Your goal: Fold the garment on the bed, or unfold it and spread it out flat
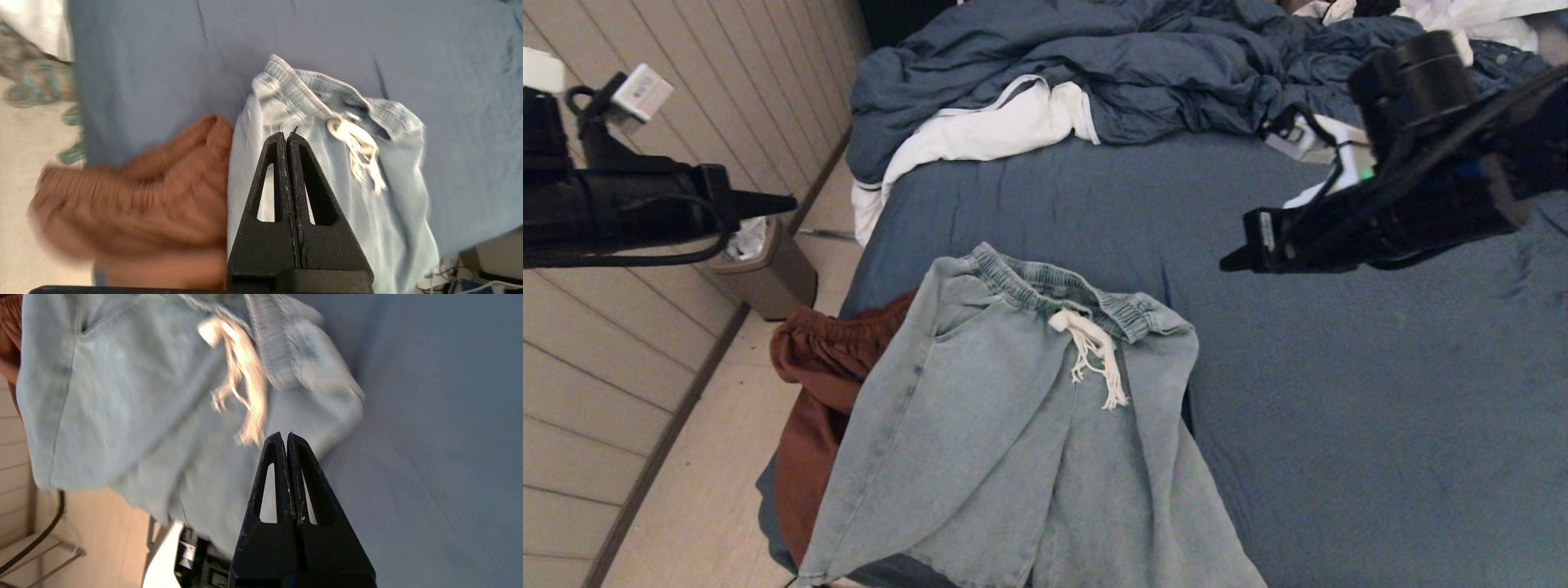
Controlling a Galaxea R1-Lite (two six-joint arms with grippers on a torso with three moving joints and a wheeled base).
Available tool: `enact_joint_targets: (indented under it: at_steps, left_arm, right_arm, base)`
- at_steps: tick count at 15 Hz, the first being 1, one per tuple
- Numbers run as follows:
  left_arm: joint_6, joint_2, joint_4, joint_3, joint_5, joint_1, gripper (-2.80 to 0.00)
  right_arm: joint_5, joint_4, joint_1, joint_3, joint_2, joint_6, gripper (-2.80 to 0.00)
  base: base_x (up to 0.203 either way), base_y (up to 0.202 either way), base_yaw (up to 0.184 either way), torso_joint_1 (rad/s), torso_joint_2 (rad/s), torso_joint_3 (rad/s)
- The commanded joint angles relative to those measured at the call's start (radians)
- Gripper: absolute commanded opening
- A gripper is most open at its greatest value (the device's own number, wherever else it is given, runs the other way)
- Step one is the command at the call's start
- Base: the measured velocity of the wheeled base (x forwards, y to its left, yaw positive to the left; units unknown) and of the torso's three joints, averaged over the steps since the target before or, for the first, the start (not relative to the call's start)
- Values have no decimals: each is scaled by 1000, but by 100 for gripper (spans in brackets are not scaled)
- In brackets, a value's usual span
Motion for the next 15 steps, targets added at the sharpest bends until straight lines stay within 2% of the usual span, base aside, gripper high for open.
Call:
enact_joint_targets:
  at_steps: [1, 5, 7, 12, 15]
  left_arm:
    - [2, -213, 4, 108, -7, 39, -280]
    - [28, -537, 60, 329, -16, 141, -280]
    - [50, -703, 159, 402, -22, 162, -280]
    - [70, -1041, 424, 479, -22, 175, -280]
    - [78, -1210, 537, 499, 25, 176, -280]
  right_arm:
    - [-30, 2, 4, 116, -210, 2, -280]
    - [-142, 0, 5, 381, -594, 2, -280]
    - [-177, -1, 0, 529, -793, 2, -280]
    - [-290, 2, -15, 848, -1184, -13, -280]
    - [-309, 3, -20, 998, -1350, -20, -280]
  base:
    - [0, 0, 0, 0, 0, 0]
    - [0, 0, 0, 0, 0, 0]
    - [0, 0, 0, 0, 0, 0]
    - [0, 0, 0, 0, 0, 0]
    - [0, 0, 0, 0, 0, 0]
